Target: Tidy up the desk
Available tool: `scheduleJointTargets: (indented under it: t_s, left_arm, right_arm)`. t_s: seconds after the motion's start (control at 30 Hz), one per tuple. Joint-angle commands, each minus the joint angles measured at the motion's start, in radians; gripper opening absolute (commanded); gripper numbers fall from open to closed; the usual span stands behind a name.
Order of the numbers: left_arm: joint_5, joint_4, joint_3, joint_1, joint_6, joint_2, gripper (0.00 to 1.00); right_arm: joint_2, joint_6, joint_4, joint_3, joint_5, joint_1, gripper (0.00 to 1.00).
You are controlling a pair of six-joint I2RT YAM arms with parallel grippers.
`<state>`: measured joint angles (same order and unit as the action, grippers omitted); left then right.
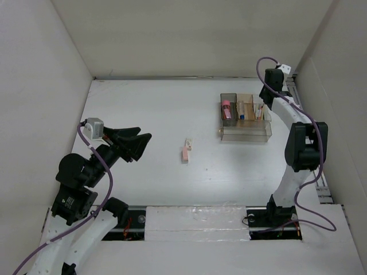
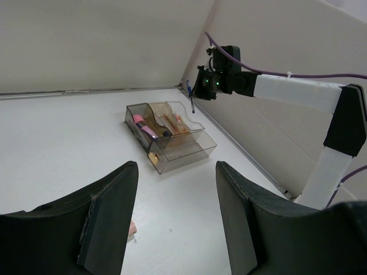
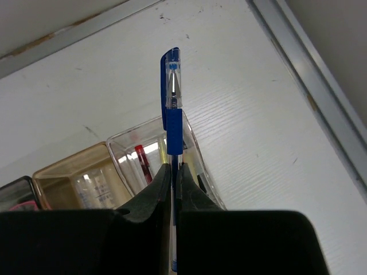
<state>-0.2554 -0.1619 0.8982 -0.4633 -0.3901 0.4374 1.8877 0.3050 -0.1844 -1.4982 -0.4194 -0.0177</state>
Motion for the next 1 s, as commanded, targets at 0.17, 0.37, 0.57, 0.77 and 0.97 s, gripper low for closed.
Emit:
scheduleJointTargets:
  t_s: [0.17,0.37,0.57,0.77,0.97]
  left_arm:
    - [-0.015,0.045,0.004,0.003,0.007,-0.017,0.52]
    - [-0.015,0.047,0.005,0.003,0.007,-0.012,0.53]
    - [-0.015,0.045,0.004,0.003,0.007,-0.006,0.52]
    - [-0.013,0.044,0.002,0.003,0.007,-0.006,0.52]
    - [-0.018,0.047,0.002,0.003,0.007,-0.006,0.52]
  right_arm:
    - [0.031,-0.146,0.05,0.021,-0.049,-0.051,0.0]
    - [0.086,-0.103,-0.007,0.003,-0.117,-0.06,0.0]
    - [0.096,-0.069,-0.001,0.02,-0.116,-0.06,0.0]
    - [0.114,-0.026,-0.044,-0.005,-0.134,-0.07,0.11]
    - [0.077,0.026,-0.056,-0.02,-0.128,-0.079,0.45]
